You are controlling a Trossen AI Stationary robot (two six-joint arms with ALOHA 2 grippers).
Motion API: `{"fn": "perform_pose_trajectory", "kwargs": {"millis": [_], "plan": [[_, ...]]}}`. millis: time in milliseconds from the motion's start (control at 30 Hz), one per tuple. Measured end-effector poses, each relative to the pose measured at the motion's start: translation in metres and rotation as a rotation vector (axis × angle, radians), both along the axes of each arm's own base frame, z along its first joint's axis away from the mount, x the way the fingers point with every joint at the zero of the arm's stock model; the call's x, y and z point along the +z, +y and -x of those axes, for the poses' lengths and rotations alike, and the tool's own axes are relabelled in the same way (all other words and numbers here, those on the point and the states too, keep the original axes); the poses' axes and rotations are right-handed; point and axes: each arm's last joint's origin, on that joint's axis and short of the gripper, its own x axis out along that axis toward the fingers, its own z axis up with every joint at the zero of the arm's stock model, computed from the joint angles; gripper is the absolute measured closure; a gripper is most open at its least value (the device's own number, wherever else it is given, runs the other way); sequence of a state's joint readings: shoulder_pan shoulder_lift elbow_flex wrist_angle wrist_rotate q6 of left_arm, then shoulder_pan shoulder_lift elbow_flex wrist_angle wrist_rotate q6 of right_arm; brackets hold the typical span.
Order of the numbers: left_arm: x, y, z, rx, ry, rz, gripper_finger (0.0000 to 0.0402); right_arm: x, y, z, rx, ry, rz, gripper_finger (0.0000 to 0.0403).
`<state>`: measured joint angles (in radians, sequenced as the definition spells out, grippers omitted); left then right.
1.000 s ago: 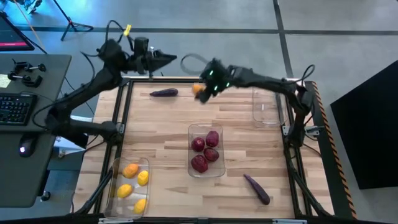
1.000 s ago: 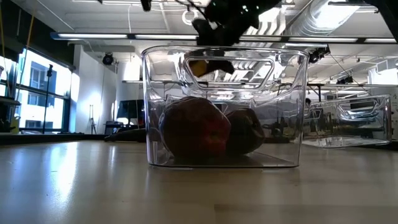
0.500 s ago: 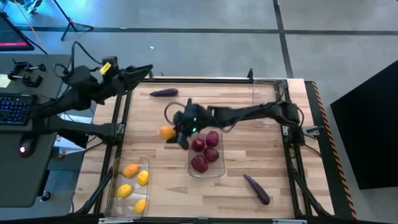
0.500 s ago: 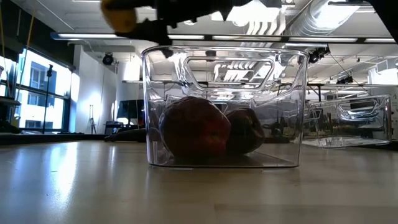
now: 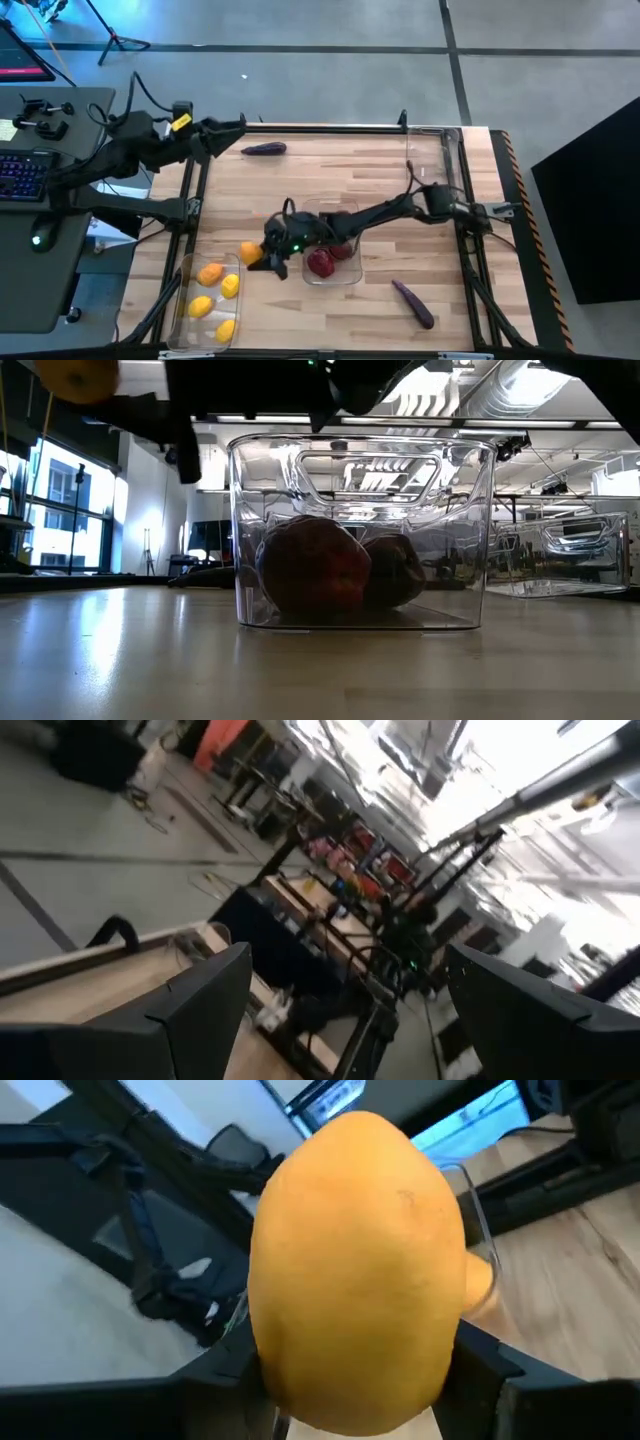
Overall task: Sort produce into baskets
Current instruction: Put the yellow lemon into the bottom left transparent bin
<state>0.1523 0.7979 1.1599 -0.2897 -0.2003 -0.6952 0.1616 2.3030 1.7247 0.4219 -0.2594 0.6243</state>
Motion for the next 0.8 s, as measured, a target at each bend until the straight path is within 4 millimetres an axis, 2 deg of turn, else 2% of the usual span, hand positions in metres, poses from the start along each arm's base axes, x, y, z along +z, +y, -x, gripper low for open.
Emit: {"fn": "perform_pose_trajectory", "kwargs": {"millis": [233,400,500,667,800], "plan": [[0.000,-0.004,-0.001,-0.129,0.004,-0.004,0.0087,0.010,0.026,-0.039,-0.047,-0.030,0.061,0.0221],[0.000,-0.005,-0.001,-0.169,-0.003,0.021,0.0087,0.008,0.036,-0.061,-0.046,-0.038,-0.002,0.0221],[0.000,-0.005,-0.001,-0.169,-0.004,0.022,0.0087,0.008,0.038,-0.065,-0.050,-0.073,-0.056,0.0221],[0.000,-0.004,-0.001,-0.157,-0.006,0.025,0.0087,-0.020,0.038,-0.064,-0.046,-0.017,-0.056,0.0221],[0.000,-0.004,-0.001,-0.135,-0.012,0.046,0.0087,-0.030,0.038,-0.062,-0.042,0.003,-0.033,0.0219]]}}
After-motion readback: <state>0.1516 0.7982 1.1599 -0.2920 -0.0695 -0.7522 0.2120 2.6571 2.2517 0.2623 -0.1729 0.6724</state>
